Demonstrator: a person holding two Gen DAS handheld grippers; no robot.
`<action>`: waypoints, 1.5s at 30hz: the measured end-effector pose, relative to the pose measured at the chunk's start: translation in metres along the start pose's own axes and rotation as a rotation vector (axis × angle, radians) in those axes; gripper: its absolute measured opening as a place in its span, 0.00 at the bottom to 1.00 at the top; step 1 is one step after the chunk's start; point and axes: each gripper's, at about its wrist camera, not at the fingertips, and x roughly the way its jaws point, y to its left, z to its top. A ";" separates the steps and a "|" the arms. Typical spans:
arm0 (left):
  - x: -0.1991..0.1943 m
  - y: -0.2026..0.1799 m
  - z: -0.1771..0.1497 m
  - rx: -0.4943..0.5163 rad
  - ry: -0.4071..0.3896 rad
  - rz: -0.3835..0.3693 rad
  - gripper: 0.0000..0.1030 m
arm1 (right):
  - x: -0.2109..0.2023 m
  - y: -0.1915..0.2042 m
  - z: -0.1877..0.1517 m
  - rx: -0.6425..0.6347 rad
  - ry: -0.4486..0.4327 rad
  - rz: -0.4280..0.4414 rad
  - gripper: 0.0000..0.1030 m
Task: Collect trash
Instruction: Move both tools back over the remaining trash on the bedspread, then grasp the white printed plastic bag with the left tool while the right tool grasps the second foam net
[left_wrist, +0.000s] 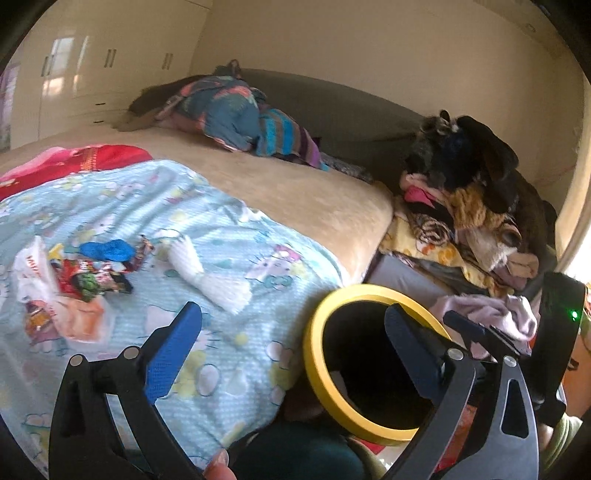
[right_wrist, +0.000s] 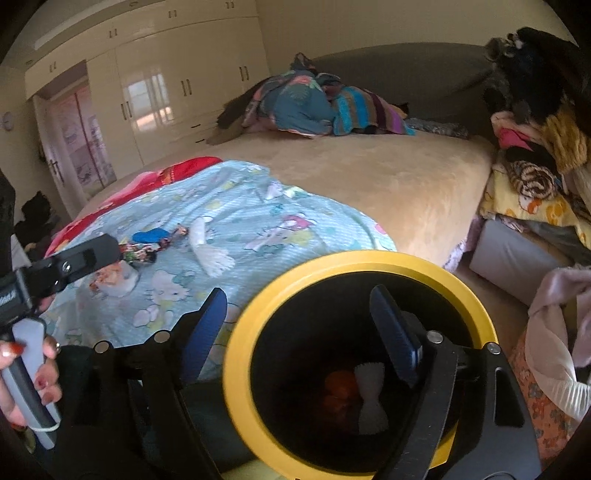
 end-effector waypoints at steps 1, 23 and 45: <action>-0.002 0.002 0.001 -0.002 -0.005 0.010 0.94 | 0.000 0.004 0.001 -0.006 0.000 0.008 0.70; -0.054 0.071 0.020 -0.113 -0.135 0.162 0.94 | -0.001 0.092 0.010 -0.151 -0.037 0.144 0.76; -0.067 0.167 0.014 -0.327 -0.120 0.309 0.94 | 0.032 0.148 0.019 -0.236 0.010 0.225 0.79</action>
